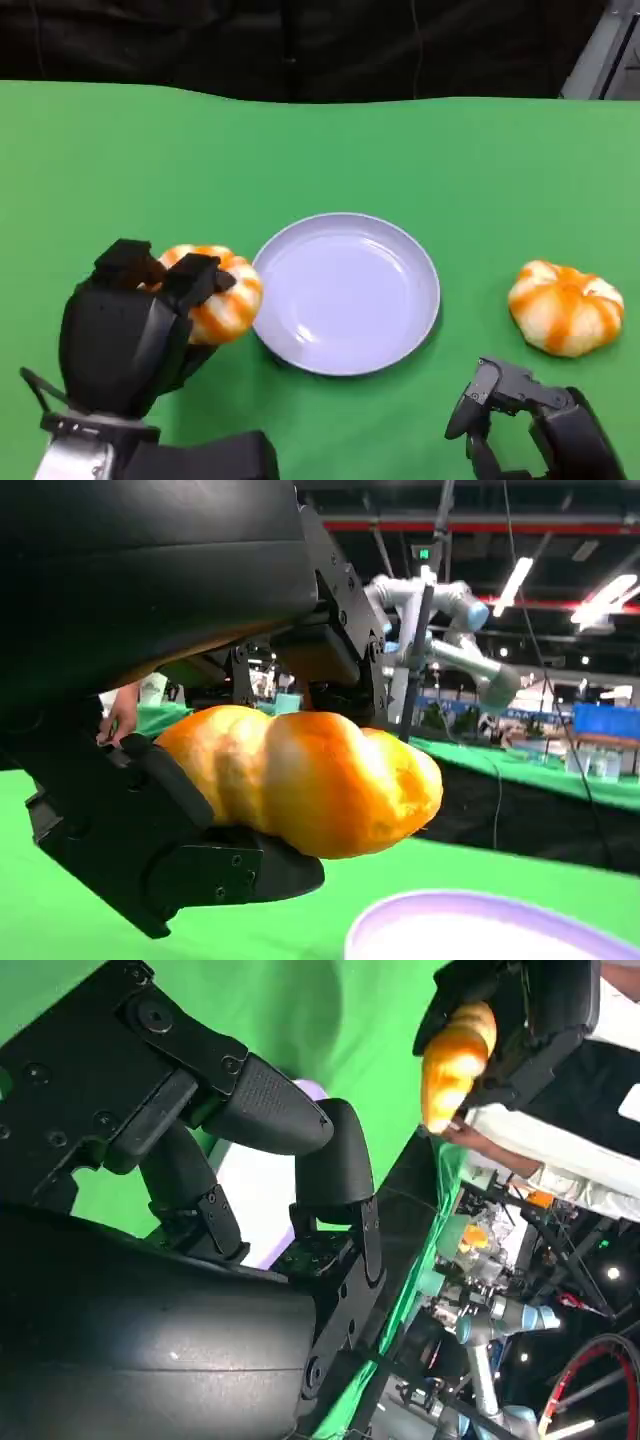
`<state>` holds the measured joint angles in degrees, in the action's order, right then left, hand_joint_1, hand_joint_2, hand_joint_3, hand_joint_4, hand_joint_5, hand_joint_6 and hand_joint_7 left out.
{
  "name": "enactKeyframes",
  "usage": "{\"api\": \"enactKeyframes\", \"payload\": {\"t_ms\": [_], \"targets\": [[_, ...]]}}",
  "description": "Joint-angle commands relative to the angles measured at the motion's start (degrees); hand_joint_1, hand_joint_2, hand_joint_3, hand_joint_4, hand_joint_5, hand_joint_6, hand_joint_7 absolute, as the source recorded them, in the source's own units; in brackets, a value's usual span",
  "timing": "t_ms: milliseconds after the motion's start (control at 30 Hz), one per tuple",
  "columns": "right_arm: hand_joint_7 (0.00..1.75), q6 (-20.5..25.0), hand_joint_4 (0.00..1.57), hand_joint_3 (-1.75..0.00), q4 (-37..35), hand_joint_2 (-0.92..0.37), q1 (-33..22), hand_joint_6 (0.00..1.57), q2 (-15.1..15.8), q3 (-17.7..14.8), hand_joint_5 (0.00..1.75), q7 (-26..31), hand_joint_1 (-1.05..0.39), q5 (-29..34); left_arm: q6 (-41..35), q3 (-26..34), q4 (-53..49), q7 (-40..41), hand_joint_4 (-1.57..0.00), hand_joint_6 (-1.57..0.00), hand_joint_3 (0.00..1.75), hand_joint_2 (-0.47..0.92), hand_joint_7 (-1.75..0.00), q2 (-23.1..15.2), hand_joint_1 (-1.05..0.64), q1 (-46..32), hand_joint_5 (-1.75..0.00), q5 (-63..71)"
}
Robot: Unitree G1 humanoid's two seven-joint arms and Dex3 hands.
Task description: Grasp the bread from the table and place it into the plate.
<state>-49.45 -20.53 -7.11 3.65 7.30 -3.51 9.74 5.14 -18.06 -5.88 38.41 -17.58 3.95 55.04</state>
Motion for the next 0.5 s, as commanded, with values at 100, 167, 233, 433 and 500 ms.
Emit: {"api": "enactKeyframes", "payload": {"t_ms": [100, 167, 233, 433, 500], "targets": [[1.58, -0.2, 0.77, -1.48, 0.1, -0.36, -0.1, 0.71, 0.7, -0.4, 1.75, 0.2, -0.49, -0.6, -0.1, -1.0, -1.6, -0.7, -0.97, -1.01, 1.06, 0.39, -0.92, 1.1, -0.15, 3.4, -1.46, 0.0], [1.58, -0.3, 0.77, -1.49, 0.2, -0.36, -0.2, 0.71, 0.7, -0.4, 1.75, 0.3, -0.49, -0.4, 0.2, -1.2, -2.5, -0.3, -0.99, -1.04, 1.08, 0.37, -0.92, 1.4, -0.15, 4.2, -1.46, -0.1], [1.58, -0.4, 0.77, -1.49, 0.1, -0.36, -0.2, 0.71, 0.7, -0.4, 1.75, 0.3, -0.48, -0.5, 0.5, -1.5, -3.6, -0.5, -0.98, -1.02, 1.11, 0.36, -0.95, 1.9, -0.16, 5.3, -1.46, -0.5], [1.58, -0.3, 0.77, -1.48, 0.0, -0.36, -0.2, 0.71, 0.6, -0.2, 1.75, -0.1, -0.49, -0.9, 0.0, -2.5, -6.0, -0.9, -0.95, -0.98, 1.08, 0.39, -0.99, 2.9, -0.19, 7.7, -1.49, -0.4], [1.58, -0.2, 0.77, -1.48, 0.1, -0.36, -0.2, 0.71, 0.6, -0.2, 1.75, -0.1, -0.49, -1.0, -0.4, -3.0, -6.8, -1.3, -0.94, -0.96, 1.07, 0.4, -1.0, 3.3, -0.2, 8.6, -1.5, -0.2]]}}
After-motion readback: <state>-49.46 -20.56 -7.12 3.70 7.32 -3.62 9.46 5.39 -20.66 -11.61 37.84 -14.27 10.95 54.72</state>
